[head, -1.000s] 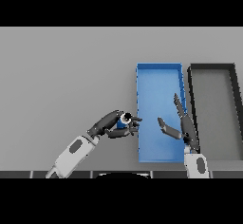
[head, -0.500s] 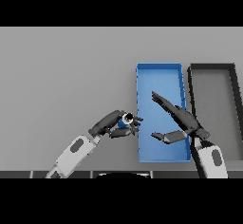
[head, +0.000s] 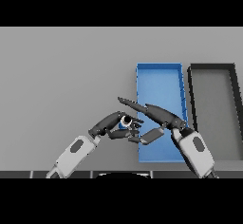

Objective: Pick up the blue pipe and place it into the blue bin.

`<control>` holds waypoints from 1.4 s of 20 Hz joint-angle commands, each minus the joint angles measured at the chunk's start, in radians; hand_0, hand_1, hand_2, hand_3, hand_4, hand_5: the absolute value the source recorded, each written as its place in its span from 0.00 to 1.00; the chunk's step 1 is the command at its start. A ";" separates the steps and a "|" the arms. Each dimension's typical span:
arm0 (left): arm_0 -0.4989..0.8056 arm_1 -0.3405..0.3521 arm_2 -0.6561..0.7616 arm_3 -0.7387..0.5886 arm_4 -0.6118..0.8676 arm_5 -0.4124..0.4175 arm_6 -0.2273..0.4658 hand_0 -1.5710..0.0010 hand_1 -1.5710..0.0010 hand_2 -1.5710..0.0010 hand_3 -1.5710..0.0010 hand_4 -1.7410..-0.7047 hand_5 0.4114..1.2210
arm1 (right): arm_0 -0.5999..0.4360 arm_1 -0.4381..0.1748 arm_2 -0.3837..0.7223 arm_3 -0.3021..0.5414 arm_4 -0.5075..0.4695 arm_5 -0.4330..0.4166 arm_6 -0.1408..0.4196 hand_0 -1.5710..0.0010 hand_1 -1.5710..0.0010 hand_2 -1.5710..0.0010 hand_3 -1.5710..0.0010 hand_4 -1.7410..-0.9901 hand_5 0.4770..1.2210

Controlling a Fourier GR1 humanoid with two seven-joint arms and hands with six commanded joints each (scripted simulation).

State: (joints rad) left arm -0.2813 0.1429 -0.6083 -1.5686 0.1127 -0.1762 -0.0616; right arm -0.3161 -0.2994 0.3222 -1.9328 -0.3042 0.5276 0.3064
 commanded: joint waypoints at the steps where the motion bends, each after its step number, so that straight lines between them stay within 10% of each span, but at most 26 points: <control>1: 0.005 0.000 -0.001 0.002 0.001 -0.003 -0.004 0.00 0.00 0.00 0.03 0.00 1.00 | -0.019 0.015 0.012 0.007 0.000 -0.002 0.011 1.00 1.00 1.00 1.00 0.68 0.07; 8: 0.015 0.019 0.001 -0.012 0.000 -0.023 0.011 0.00 0.00 0.00 0.06 0.00 1.00 | -0.165 0.091 0.045 0.126 0.000 0.034 0.039 0.97 0.95 0.93 0.97 0.66 0.04; 11: -0.025 0.073 -0.025 -0.013 -0.069 -0.043 0.118 0.37 0.44 0.46 0.48 0.18 1.00 | -0.218 0.120 0.066 0.164 0.009 0.050 0.070 0.66 0.66 0.66 0.72 0.51 0.04; 13: -0.018 0.058 -0.015 -0.013 -0.090 -0.038 0.129 0.51 0.55 0.56 0.63 0.20 1.00 | -0.218 0.133 0.084 0.172 -0.004 0.069 0.038 0.43 0.44 0.42 0.51 0.34 0.10; 17: 0.004 0.011 0.027 -0.001 -0.061 -0.033 0.104 0.21 0.23 0.29 0.26 0.08 1.00 | -0.217 0.134 0.097 0.201 -0.116 0.073 0.011 0.18 0.18 0.17 0.25 0.33 0.47; 21: 0.014 -0.026 0.052 0.004 -0.042 -0.056 0.089 0.08 0.09 0.14 0.11 0.03 1.00 | -0.228 0.103 0.128 0.199 -0.026 0.046 -0.134 0.07 0.07 0.07 0.10 0.39 0.78; 24: 0.032 -0.026 0.060 -0.013 -0.045 -0.058 0.079 0.04 0.05 0.11 0.05 0.02 1.00 | -0.231 0.075 0.155 0.183 -0.055 0.020 -0.134 0.04 0.04 0.04 0.05 0.36 0.89; 26: 0.034 -0.028 0.056 -0.016 -0.061 -0.053 0.062 0.09 0.14 0.22 0.15 0.09 1.00 | -0.235 0.069 0.154 0.194 -0.088 -0.005 -0.144 0.02 0.02 0.02 0.03 0.35 0.93; 28: 0.017 0.013 0.046 -0.010 -0.115 -0.079 0.028 0.41 0.45 0.50 0.46 0.31 1.00 | -0.240 0.064 0.159 0.190 -0.122 -0.026 -0.103 0.02 0.02 0.01 0.02 0.34 0.95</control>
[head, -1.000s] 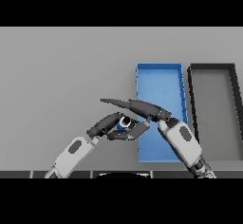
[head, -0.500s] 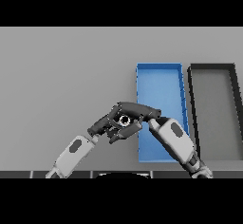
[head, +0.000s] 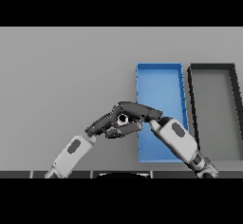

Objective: Pick up the blue pipe and place it into the blue bin.

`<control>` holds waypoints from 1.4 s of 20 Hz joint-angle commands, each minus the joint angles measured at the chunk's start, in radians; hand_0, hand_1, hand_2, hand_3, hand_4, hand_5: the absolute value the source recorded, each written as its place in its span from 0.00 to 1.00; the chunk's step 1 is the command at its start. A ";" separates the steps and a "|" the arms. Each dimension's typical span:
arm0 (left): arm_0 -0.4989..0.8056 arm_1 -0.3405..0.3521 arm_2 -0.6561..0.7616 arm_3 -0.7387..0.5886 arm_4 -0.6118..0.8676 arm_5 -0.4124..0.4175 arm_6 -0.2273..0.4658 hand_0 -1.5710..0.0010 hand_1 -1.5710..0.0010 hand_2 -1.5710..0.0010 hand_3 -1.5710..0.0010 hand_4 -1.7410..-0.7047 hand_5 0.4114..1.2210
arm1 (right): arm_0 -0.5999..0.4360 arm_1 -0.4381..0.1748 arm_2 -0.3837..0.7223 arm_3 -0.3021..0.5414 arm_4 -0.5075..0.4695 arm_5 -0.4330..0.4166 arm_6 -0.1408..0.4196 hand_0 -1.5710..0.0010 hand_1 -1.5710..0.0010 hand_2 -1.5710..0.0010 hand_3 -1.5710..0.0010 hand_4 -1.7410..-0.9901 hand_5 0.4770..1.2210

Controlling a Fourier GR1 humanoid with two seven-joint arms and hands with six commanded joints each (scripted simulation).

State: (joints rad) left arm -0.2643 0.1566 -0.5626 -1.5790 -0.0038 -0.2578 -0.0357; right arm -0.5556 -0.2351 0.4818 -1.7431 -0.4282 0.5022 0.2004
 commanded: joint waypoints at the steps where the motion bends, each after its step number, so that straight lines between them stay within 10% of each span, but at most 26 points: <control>1: -0.014 0.010 -0.007 0.010 -0.021 -0.024 -0.012 0.53 0.56 0.60 0.57 0.42 1.00 | -0.006 0.001 0.006 -0.002 -0.001 -0.007 0.011 0.01 0.01 0.01 0.02 0.34 0.96; 5: -0.019 0.024 -0.004 0.020 -0.086 -0.042 -0.024 0.81 0.82 0.84 0.82 0.68 0.75 | -0.006 -0.001 0.013 -0.003 -0.003 -0.005 0.022 0.01 0.01 0.00 0.01 0.33 0.99; 11: -0.030 0.031 0.012 0.038 -0.095 -0.029 0.008 0.95 0.95 0.96 0.95 0.82 0.31 | 0.008 -0.007 0.025 -0.023 0.040 -0.017 -0.005 0.00 0.00 0.00 0.00 0.33 1.00; 18: -0.016 0.009 0.017 0.044 -0.073 -0.021 0.070 0.99 0.99 0.99 0.99 0.82 0.19 | -0.010 -0.005 0.006 -0.022 -0.021 -0.036 0.015 0.00 0.00 0.00 0.00 0.34 1.00; 28: 0.005 0.012 0.011 0.018 -0.055 -0.031 0.114 1.00 1.00 1.00 1.00 0.79 0.11 | -0.261 -0.105 -0.172 -0.060 -0.533 -0.250 0.260 0.00 0.00 0.00 0.00 0.06 0.91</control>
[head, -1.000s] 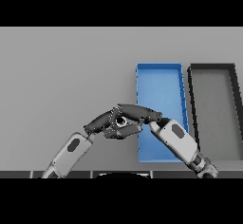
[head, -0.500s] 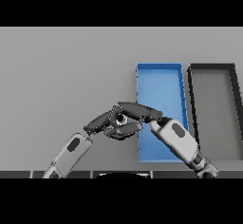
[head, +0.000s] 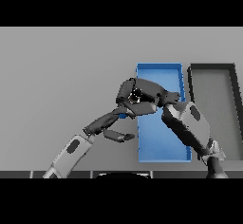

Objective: Pick up the blue pipe and place it into the blue bin.

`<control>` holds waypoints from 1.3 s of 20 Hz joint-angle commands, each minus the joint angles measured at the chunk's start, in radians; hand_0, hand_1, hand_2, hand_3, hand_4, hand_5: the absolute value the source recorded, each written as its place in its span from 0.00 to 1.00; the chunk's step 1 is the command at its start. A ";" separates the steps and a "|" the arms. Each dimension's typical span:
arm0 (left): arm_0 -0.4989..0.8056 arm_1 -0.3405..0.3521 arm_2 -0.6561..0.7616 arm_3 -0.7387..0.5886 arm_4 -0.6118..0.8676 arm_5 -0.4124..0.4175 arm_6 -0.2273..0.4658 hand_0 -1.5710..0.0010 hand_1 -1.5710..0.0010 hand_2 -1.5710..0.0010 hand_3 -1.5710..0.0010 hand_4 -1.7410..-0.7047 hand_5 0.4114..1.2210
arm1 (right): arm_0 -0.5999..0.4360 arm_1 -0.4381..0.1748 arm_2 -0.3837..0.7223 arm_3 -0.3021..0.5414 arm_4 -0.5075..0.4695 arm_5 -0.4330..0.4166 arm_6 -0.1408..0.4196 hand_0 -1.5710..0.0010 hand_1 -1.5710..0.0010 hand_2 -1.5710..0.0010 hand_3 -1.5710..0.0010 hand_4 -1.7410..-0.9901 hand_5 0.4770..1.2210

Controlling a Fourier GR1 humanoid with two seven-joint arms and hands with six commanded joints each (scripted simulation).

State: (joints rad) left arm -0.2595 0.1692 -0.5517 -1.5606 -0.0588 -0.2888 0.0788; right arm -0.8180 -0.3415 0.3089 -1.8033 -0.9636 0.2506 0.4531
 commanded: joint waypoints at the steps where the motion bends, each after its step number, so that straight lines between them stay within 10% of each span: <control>1: -0.006 -0.002 -0.002 0.001 -0.002 0.000 0.011 1.00 1.00 1.00 1.00 0.80 0.11 | -0.050 -0.012 -0.029 0.016 -0.044 -0.026 -0.005 0.00 0.00 0.00 0.00 0.04 0.89; 9: 0.018 0.010 -0.007 -0.030 0.006 -0.008 -0.007 1.00 1.00 1.00 1.00 0.80 0.10 | -0.268 -0.140 -0.174 0.322 0.080 -0.130 -0.063 0.00 0.00 0.00 0.00 0.01 0.88; 15: 0.017 0.020 0.010 -0.023 0.015 -0.010 0.002 1.00 1.00 1.00 1.00 0.81 0.10 | -0.122 -0.163 -0.215 0.489 0.199 -0.131 -0.021 0.00 0.00 0.00 0.00 0.00 0.86; 26: 0.019 0.012 0.008 -0.017 0.014 -0.008 -0.012 1.00 1.00 1.00 1.00 0.83 0.06 | 0.210 -0.142 -0.140 0.460 0.295 -0.208 0.155 0.00 0.00 0.00 0.00 0.11 0.87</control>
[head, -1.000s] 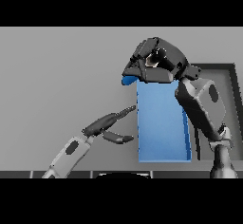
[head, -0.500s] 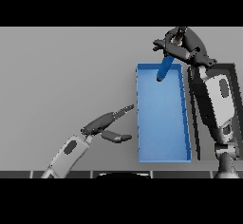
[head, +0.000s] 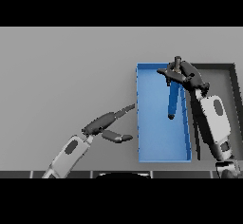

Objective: Pick up the blue pipe and place it into the blue bin.

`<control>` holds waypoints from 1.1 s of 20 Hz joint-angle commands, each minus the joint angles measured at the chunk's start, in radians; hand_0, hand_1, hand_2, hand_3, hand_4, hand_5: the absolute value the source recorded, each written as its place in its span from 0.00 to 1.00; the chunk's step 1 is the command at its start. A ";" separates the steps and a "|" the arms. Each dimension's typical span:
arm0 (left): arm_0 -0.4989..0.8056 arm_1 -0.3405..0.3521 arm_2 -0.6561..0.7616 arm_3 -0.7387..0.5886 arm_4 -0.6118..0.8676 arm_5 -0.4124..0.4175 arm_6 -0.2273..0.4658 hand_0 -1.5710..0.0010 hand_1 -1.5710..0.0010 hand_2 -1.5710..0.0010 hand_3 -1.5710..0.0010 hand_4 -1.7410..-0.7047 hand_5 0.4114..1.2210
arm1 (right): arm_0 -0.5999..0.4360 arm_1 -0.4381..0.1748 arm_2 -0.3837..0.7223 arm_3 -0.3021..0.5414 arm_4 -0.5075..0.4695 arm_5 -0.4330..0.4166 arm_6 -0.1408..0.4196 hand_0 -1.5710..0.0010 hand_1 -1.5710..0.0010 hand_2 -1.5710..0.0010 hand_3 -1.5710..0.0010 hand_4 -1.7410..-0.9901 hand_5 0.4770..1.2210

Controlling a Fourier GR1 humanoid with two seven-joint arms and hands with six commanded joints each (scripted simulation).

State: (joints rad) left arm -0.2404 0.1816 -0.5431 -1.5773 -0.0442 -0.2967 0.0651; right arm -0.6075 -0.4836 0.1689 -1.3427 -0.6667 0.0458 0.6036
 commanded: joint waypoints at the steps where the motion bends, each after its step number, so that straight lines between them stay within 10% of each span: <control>1: -0.003 -0.003 -0.001 0.004 -0.004 0.003 0.005 1.00 1.00 1.00 1.00 0.83 0.06 | 0.023 0.001 0.013 0.008 0.009 0.010 0.002 0.00 0.00 0.00 0.00 0.16 0.87; 4: 0.000 -0.003 0.002 0.002 0.005 0.002 0.029 1.00 1.00 1.00 1.00 0.83 0.05 | 0.047 -0.078 0.182 0.084 -0.078 -0.060 0.006 0.00 0.07 0.11 0.29 0.26 0.88; 9: -0.003 -0.010 -0.004 0.001 -0.006 0.009 0.032 1.00 1.00 1.00 1.00 0.82 0.05 | -0.060 -0.218 0.500 0.151 -0.348 -0.154 0.006 0.66 0.70 0.71 0.77 0.61 0.89; 14: -0.004 -0.006 0.000 -0.004 0.007 0.000 0.036 1.00 1.00 1.00 1.00 0.82 0.05 | -0.108 -0.258 0.613 0.156 -0.270 -0.108 0.000 0.89 0.90 0.90 0.92 0.79 0.55; 22: 0.003 -0.009 0.001 0.005 0.003 0.005 0.026 1.00 1.00 1.00 1.00 0.80 0.06 | -0.113 -0.245 0.655 0.196 -0.172 -0.107 -0.080 0.98 0.98 0.98 0.99 0.83 0.30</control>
State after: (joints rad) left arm -0.2375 0.1734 -0.5424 -1.5719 -0.0418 -0.2915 0.0913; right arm -0.7204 -0.7286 0.8241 -1.1463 -0.8385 -0.0607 0.5223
